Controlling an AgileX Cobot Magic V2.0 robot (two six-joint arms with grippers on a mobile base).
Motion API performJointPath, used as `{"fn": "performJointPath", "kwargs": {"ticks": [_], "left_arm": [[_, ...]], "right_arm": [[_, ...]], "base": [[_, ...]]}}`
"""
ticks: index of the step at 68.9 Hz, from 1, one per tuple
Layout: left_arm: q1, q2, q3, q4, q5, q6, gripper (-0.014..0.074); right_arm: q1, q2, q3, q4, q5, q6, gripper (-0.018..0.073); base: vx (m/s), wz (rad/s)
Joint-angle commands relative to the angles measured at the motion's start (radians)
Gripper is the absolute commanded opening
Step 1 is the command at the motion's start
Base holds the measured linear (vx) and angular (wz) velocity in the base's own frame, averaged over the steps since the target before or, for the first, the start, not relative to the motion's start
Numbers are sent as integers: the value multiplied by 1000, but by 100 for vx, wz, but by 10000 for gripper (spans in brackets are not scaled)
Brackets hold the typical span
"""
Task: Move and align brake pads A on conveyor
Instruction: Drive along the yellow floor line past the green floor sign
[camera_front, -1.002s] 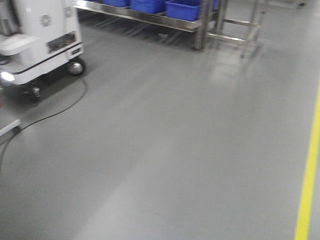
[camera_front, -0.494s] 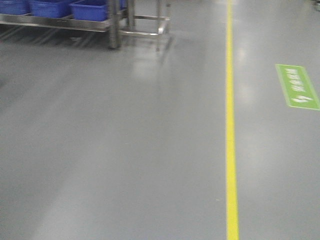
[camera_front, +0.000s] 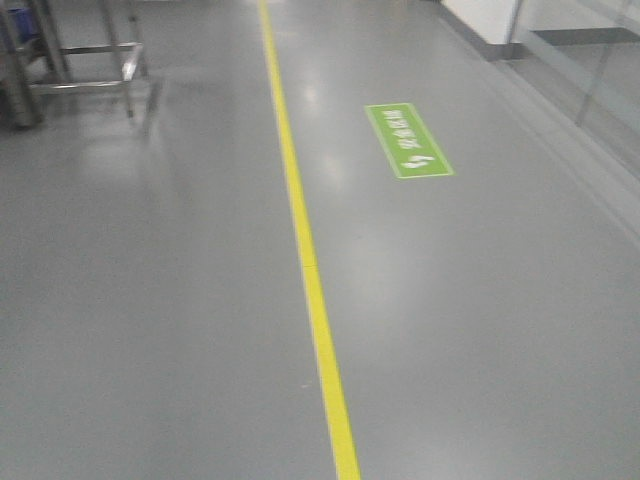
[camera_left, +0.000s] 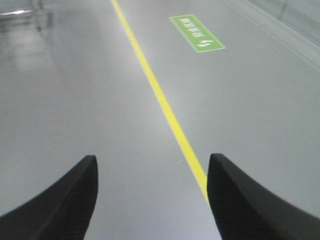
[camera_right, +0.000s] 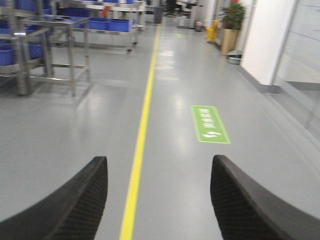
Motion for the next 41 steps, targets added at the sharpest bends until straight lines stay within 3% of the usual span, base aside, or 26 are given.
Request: {"fn": "performJointPath", "kwargs": {"ticks": [1, 20, 41], "left_arm": [[-4, 13, -24, -7, -67, -4, 443], [-4, 13, -24, -7, -67, -4, 443], [-4, 13, -24, -7, -67, -4, 443]], "right_arm": [[-6, 11, -25, -9, -81, -1, 429], [-6, 11, -25, -9, -81, -1, 429], [-6, 11, -25, -9, -81, -1, 429]], "base": [[6, -65], [10, -42], [20, -7]]}}
